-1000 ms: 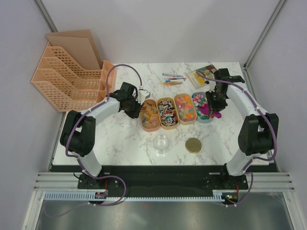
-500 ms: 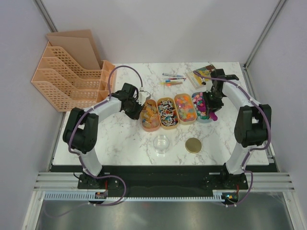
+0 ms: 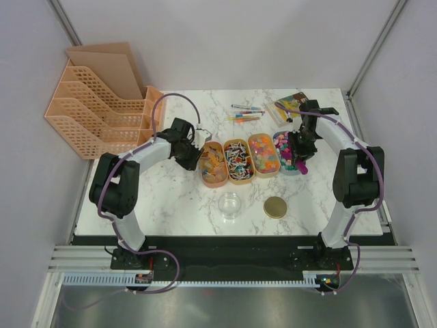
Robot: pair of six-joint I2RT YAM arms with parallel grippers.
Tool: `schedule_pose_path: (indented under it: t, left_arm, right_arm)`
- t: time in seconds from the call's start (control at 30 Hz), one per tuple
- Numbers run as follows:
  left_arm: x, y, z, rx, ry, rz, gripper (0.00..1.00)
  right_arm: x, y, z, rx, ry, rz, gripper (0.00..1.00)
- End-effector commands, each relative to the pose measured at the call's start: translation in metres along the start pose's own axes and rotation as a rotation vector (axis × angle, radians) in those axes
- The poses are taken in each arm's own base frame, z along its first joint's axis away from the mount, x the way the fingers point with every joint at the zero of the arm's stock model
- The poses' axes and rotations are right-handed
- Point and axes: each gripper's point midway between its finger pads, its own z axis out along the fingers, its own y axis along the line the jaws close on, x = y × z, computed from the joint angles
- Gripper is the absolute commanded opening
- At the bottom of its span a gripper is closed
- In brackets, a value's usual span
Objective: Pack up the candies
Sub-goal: Scoop the fake candies from the storage box.
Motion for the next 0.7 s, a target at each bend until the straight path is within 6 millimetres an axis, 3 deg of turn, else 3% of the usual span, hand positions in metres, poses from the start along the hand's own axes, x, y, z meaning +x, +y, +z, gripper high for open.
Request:
schedule_pose_path:
  t: [0.0,0.3,0.67]
  left_arm:
    - [0.003,0.006,-0.002,-0.017,0.003,0.024,0.34]
    - [0.005,0.004,-0.011,0.001,-0.015,0.051,0.34]
    - [0.003,0.007,-0.023,-0.026,-0.031,0.046,0.36]
  right_arm:
    - [0.006,0.006,0.010,-0.051,0.020,-0.009,0.00]
    - [-0.001,0.007,-0.001,-0.070,-0.021,0.002,0.00]
    - [0.007,0.007,0.010,-0.083,0.012,-0.026,0.00]
